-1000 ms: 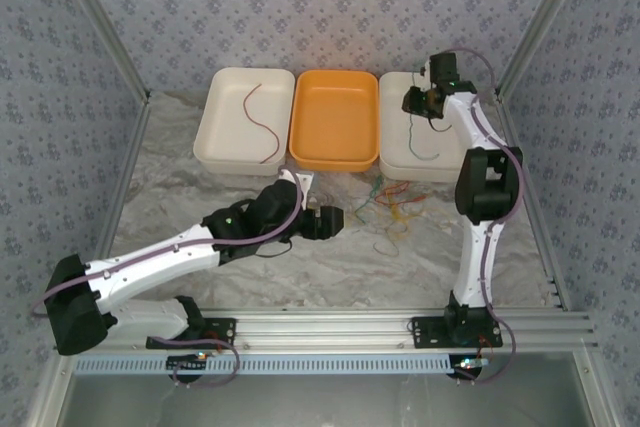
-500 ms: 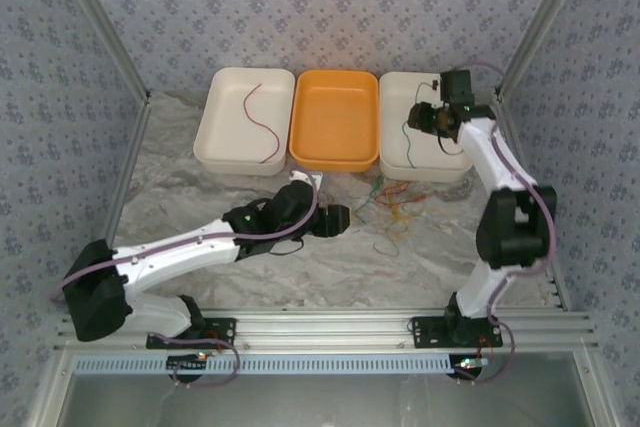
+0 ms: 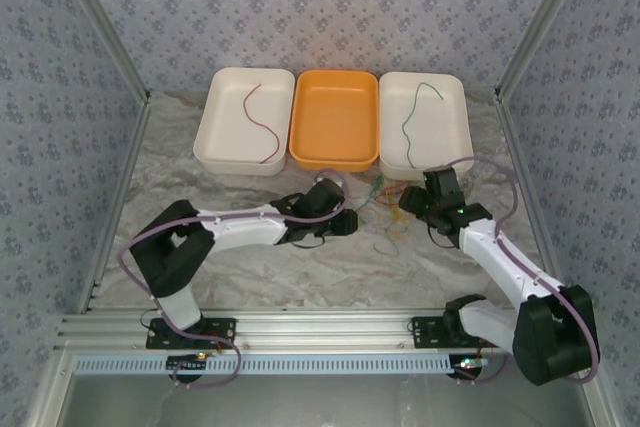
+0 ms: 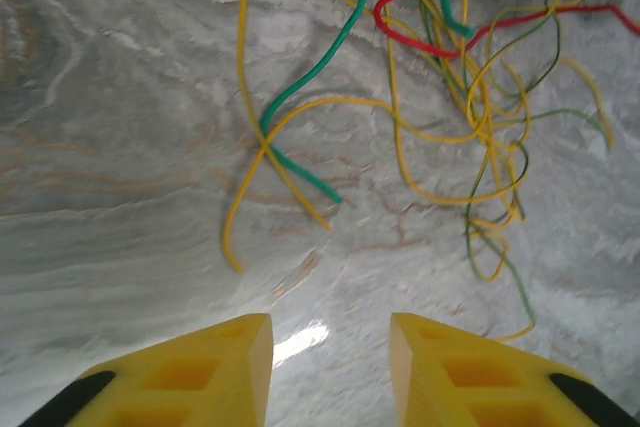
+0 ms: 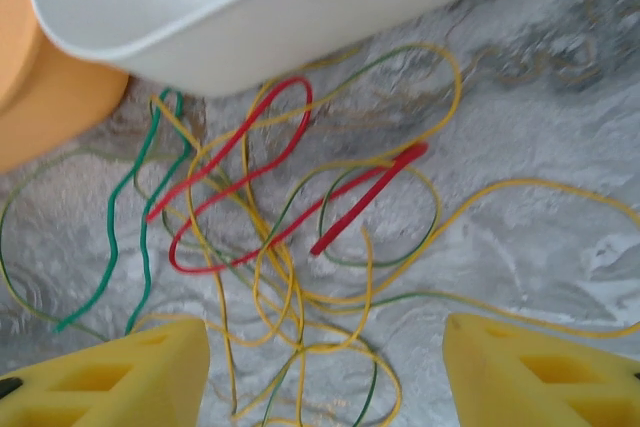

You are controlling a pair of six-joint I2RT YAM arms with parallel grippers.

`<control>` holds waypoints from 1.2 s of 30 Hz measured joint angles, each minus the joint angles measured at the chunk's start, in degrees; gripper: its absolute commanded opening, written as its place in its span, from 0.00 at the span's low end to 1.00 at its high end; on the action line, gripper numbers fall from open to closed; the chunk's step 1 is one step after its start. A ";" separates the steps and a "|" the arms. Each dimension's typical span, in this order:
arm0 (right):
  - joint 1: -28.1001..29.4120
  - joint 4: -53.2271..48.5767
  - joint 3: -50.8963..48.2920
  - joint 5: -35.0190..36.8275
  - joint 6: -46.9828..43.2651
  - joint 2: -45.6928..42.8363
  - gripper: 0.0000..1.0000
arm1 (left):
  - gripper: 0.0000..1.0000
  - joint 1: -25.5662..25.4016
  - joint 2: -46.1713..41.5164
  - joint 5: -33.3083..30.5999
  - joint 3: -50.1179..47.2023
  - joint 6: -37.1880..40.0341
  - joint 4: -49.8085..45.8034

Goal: Untangle the cables

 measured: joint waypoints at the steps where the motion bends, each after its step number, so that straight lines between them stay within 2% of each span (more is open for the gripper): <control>1: -0.85 0.02 0.00 0.24 0.26 -0.35 0.68 | 0.35 -0.02 0.52 0.00 0.50 -0.02 0.13; 4: -4.87 1.79 -0.94 -0.35 1.44 -1.53 0.67 | 0.42 -0.52 1.49 -0.48 2.58 0.52 0.04; 7: -7.96 4.57 -2.73 -3.04 2.86 -0.63 0.64 | 0.43 -1.44 1.53 -1.33 4.57 1.42 -0.15; 10: -8.33 7.37 -3.19 -6.16 5.18 2.32 0.63 | 0.44 -2.03 1.53 -1.90 6.49 2.21 -0.66; 14: -8.46 12.22 -3.15 -9.33 8.90 5.70 0.59 | 0.60 -2.45 1.64 -2.89 9.51 3.61 -2.67; 19: -8.79 15.45 -2.29 -11.80 12.63 12.24 0.53 | 0.66 -2.47 5.16 -3.52 17.79 7.13 -7.54; 22: -9.18 17.57 -2.58 -12.52 14.84 14.84 0.42 | 0.67 -2.45 9.03 -3.82 23.87 9.62 -10.67; 25: -9.77 20.13 -3.39 -12.48 16.48 15.41 0.12 | 0.67 -2.08 13.18 -4.13 29.14 12.00 -14.10; 27: -10.03 20.83 -3.37 -12.31 16.63 15.41 0.04 | 0.66 -1.70 15.91 -4.31 32.17 13.18 -16.24; 29: -10.03 21.05 -3.32 -12.00 16.06 15.34 0.00 | 0.65 -1.27 18.60 -4.44 34.71 14.19 -17.73; 36: -9.77 19.58 -3.34 -10.91 14.29 11.63 0.00 | 0.60 0.04 26.53 -5.42 41.40 17.44 -21.31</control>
